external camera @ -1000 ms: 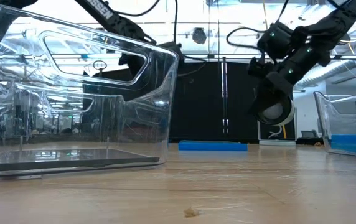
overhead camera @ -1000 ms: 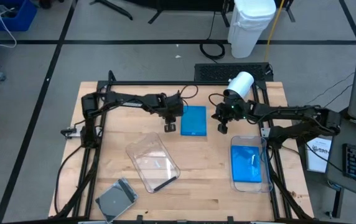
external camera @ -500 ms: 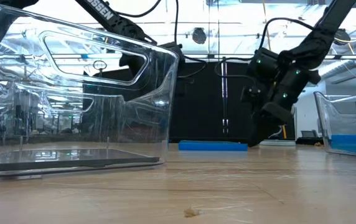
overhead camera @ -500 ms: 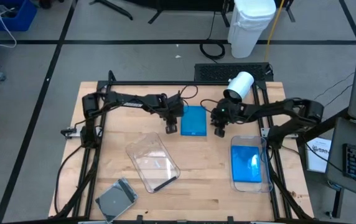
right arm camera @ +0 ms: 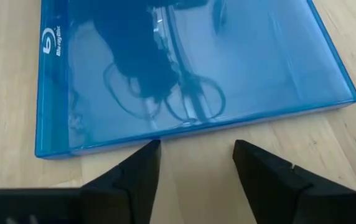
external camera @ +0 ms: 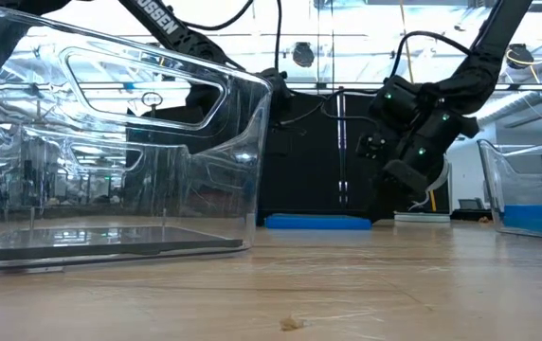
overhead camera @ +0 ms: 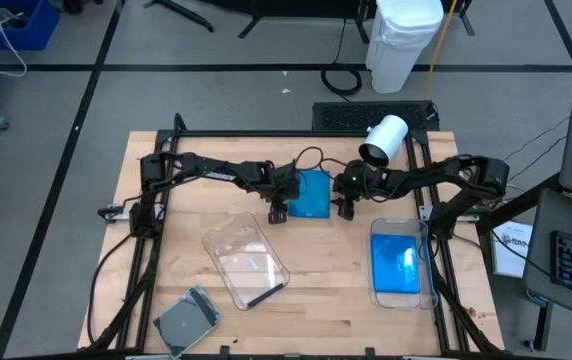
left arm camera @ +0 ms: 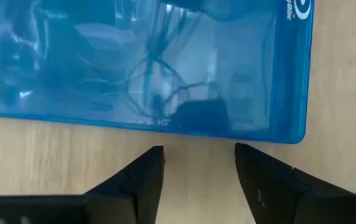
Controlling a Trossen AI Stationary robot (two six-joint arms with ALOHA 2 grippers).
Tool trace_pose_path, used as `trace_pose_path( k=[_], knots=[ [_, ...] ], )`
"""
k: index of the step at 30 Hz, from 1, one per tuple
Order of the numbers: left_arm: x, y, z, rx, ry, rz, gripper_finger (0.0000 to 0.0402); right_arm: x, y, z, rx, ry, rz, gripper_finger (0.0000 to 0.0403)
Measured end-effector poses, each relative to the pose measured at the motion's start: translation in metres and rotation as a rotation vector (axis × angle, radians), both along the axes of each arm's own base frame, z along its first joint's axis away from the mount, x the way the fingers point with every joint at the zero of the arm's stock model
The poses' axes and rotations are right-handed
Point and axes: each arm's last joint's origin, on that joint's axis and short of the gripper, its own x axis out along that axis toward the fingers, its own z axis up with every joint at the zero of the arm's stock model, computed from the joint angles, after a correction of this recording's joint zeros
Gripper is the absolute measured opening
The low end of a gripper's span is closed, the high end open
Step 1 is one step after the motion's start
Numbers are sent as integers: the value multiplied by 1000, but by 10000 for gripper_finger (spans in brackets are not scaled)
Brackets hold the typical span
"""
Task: Pick & place jewel cases by type
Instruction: Put the blue disc case into the right transparent bin
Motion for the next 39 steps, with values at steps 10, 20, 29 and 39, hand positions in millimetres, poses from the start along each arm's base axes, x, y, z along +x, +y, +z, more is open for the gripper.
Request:
trace_pose_path(
  k=[10,20,29,39],
  knots=[
    [5,1,-7,-27,-45,-52,204,3,-1,-5,6,-23,-7,211],
    [4,0,-7,-44,-45,-38,192,9,5,6,-72,-95,24,205],
    [4,0,-7,-46,-41,-52,191,13,17,6,-55,-76,77,199],
    [3,-1,-7,-50,-37,-49,182,14,30,13,-101,-56,110,198]
  ],
)
